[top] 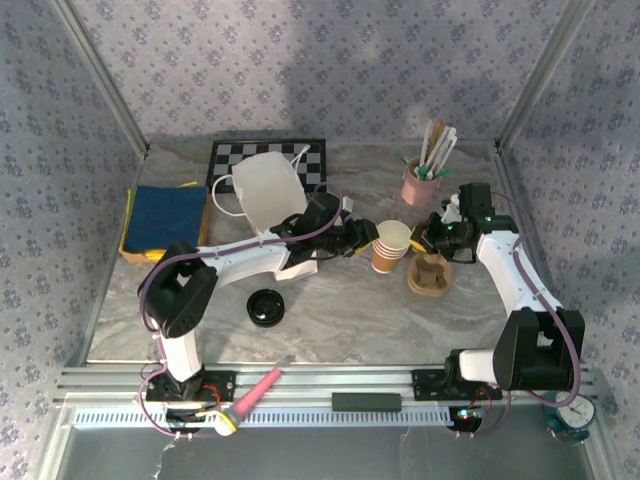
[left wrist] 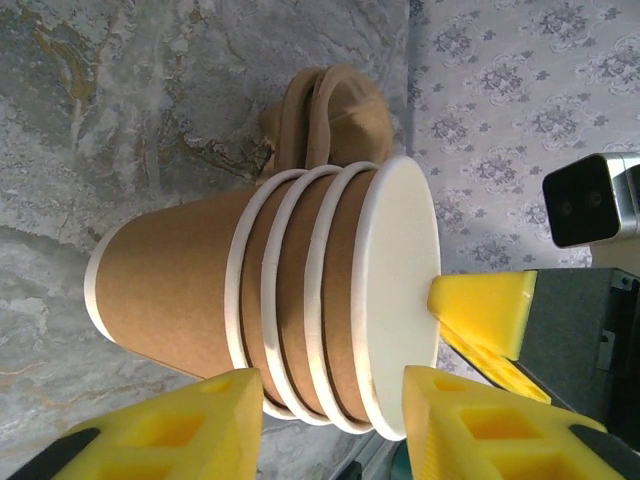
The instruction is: Pack the takeout coffee
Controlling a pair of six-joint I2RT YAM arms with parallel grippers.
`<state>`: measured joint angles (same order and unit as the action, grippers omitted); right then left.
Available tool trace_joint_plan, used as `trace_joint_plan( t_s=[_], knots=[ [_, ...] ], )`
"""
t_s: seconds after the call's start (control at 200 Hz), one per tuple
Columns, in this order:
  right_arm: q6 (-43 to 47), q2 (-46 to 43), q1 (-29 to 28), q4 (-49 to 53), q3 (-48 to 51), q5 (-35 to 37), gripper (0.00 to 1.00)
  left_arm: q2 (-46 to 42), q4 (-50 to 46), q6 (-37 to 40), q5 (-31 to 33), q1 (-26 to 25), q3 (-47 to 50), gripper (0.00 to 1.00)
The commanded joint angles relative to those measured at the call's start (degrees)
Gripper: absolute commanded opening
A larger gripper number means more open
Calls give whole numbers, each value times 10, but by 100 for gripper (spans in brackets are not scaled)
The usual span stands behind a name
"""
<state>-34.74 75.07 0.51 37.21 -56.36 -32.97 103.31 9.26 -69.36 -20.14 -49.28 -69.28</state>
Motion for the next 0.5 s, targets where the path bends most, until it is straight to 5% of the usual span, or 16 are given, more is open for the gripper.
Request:
trace_joint_plan(
  t_s=[0.0, 0.495],
  knots=[
    [-8, -13, 5, -8, 2, -21, 0, 9, 20, -2, -7, -5, -3, 40],
    [-8, -13, 8, -10, 10, -17, 0, -32, 15, 3, 4, -5, -8, 33]
  ],
)
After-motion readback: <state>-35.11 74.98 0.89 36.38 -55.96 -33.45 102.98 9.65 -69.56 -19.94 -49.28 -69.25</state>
